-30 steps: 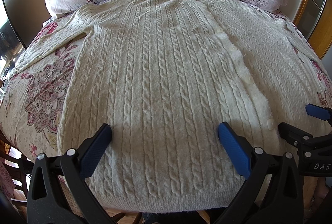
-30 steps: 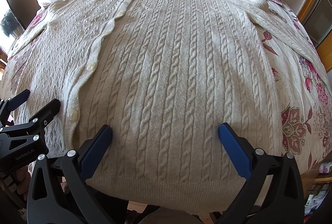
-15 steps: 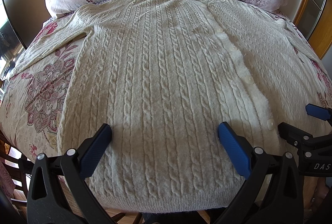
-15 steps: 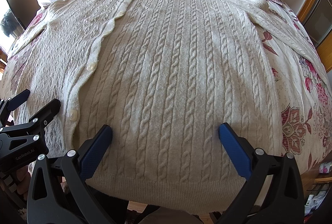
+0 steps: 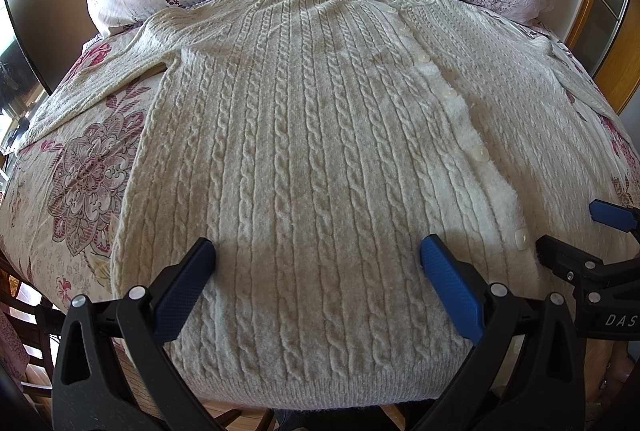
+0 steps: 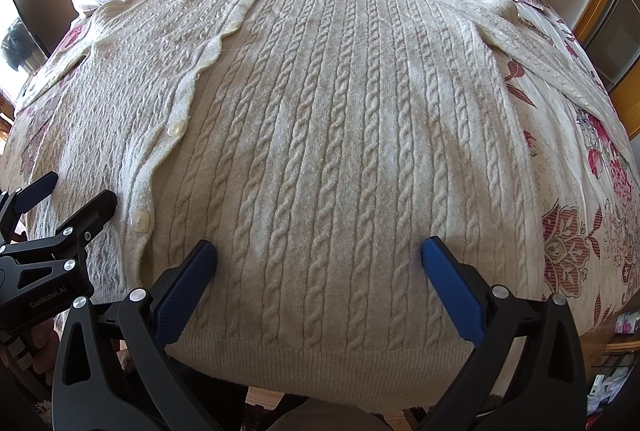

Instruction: Fold small clothes

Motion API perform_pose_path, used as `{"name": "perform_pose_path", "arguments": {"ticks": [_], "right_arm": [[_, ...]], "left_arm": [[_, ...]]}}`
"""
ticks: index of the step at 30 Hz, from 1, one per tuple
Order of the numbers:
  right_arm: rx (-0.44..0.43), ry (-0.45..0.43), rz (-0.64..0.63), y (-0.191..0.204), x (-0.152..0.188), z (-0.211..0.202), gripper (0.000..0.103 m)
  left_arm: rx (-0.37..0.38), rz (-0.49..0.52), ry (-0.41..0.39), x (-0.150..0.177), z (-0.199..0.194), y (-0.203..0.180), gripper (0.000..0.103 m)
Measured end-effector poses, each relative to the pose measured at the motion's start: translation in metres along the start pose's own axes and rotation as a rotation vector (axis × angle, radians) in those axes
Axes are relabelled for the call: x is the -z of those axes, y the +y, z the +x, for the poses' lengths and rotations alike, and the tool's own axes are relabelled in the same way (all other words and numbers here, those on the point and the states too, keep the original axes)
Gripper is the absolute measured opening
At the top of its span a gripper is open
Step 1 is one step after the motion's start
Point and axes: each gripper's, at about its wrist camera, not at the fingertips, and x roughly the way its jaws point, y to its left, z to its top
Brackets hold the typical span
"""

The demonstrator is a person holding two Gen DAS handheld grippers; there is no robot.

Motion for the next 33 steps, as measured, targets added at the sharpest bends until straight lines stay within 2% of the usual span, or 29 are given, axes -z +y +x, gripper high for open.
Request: {"name": "perform_pose_path", "arguments": {"ticks": [14,17,20,25,27,28,30,33], "right_arm": [[-0.024,-0.005,-0.026,0.001,-0.005,0.001,0.102],[-0.079,-0.017,-0.001,-0.008,-0.01,-0.001,0.102],[-0.166,-0.055,0.109,-0.033,-0.019,-0.007,0.102],[-0.238,-0.182,0.338,-0.104,-0.041,-0.023,0.1],[-0.266,-0.23,0.464,-0.143,-0.05,-0.027,0.096],[-0.285,-0.254,0.53,-0.162,-0.052,-0.026,0.09],[-0.324,-0.281,0.693,-0.203,-0.056,-0.021,0.085],[-0.415,-0.308,0.943,-0.255,-0.051,-0.006,0.071]], "left_arm": [[0.005,0.007,0.01,-0.002,0.0,-0.001,0.101],[0.005,0.006,0.009,-0.003,0.001,-0.001,0.101],[0.011,-0.004,0.005,-0.006,0.001,0.002,0.101],[0.073,-0.068,-0.048,-0.014,-0.005,0.013,0.101],[0.123,-0.104,-0.071,-0.017,-0.007,0.019,0.101],[0.141,-0.119,-0.078,-0.019,-0.007,0.02,0.101],[0.151,-0.139,-0.084,-0.023,-0.005,0.022,0.101],[0.163,-0.163,-0.094,-0.028,-0.004,0.022,0.101]]}}
